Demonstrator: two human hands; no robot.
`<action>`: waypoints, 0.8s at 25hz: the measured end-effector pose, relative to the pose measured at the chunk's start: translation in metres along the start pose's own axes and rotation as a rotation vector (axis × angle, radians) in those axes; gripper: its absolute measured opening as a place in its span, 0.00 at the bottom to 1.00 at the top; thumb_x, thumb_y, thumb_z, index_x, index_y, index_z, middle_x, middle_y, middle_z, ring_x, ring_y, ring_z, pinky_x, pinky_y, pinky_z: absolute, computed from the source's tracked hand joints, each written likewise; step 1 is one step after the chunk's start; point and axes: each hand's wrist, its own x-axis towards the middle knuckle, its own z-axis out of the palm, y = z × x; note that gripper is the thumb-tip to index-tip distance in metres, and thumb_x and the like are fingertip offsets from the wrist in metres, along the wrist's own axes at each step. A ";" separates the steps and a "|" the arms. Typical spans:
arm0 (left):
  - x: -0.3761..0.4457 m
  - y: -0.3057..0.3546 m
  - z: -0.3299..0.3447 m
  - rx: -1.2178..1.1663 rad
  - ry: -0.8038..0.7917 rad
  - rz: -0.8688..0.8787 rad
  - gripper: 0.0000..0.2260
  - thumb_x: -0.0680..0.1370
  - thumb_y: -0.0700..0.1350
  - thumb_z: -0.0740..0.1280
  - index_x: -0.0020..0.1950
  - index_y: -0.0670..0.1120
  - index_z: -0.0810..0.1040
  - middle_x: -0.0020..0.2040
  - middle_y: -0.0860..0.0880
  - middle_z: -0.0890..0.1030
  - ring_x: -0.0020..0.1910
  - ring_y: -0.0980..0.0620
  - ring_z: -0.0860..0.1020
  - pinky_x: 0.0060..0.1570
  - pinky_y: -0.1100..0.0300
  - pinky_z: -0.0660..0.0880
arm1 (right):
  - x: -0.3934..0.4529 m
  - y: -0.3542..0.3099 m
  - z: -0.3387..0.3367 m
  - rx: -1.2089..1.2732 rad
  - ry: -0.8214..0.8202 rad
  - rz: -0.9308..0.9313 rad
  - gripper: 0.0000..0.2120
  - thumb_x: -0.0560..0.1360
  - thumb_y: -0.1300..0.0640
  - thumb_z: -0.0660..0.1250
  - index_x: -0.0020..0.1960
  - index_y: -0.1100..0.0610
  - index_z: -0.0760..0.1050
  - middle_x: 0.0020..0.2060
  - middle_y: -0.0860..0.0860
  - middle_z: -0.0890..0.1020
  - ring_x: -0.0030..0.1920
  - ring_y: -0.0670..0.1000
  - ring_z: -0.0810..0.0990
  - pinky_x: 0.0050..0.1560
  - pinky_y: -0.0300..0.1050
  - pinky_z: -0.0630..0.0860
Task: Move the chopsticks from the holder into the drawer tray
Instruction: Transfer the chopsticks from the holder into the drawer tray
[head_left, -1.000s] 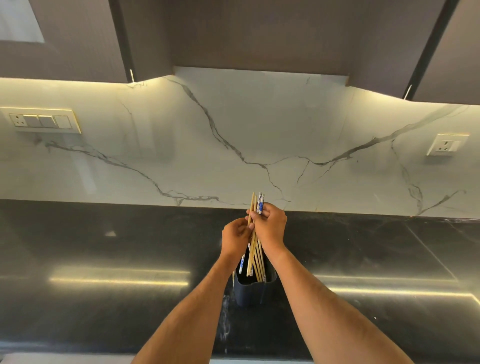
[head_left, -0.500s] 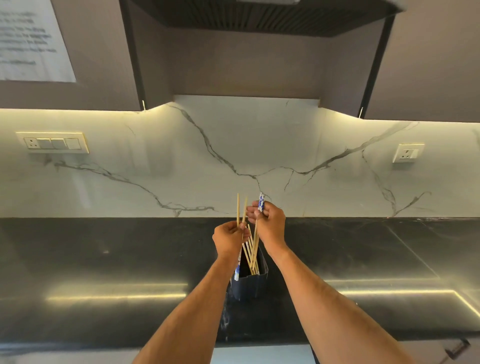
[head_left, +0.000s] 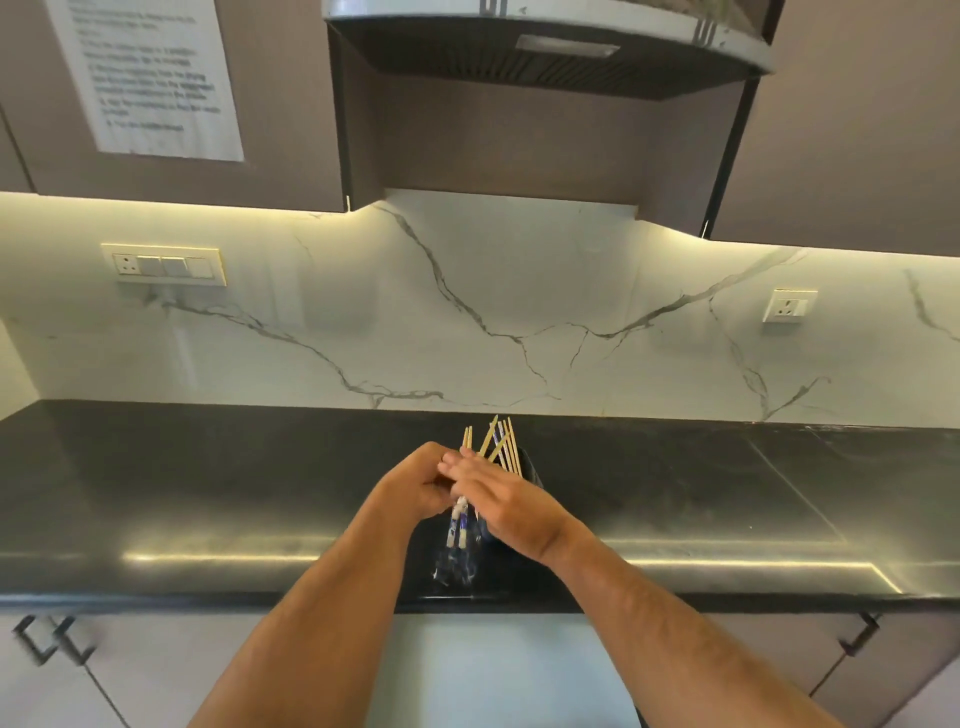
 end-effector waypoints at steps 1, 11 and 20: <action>-0.007 -0.002 -0.003 -0.006 -0.031 -0.022 0.07 0.82 0.36 0.61 0.49 0.35 0.77 0.45 0.40 0.81 0.48 0.46 0.83 0.57 0.57 0.80 | -0.002 -0.009 0.000 -0.073 -0.010 -0.055 0.18 0.80 0.66 0.68 0.69 0.63 0.71 0.73 0.60 0.73 0.77 0.57 0.68 0.79 0.52 0.63; -0.023 -0.023 -0.011 0.028 -0.084 -0.059 0.15 0.85 0.40 0.57 0.66 0.35 0.76 0.44 0.40 0.82 0.40 0.48 0.82 0.43 0.56 0.82 | -0.020 -0.036 -0.012 -0.151 -0.073 -0.209 0.09 0.83 0.65 0.63 0.62 0.61 0.74 0.69 0.63 0.77 0.73 0.59 0.74 0.72 0.54 0.73; -0.010 -0.032 0.012 -0.229 0.105 0.129 0.10 0.86 0.38 0.52 0.52 0.41 0.71 0.36 0.46 0.72 0.34 0.50 0.72 0.38 0.56 0.73 | -0.052 -0.035 -0.006 0.263 0.204 0.346 0.13 0.81 0.64 0.65 0.64 0.61 0.78 0.58 0.56 0.84 0.60 0.51 0.83 0.62 0.45 0.81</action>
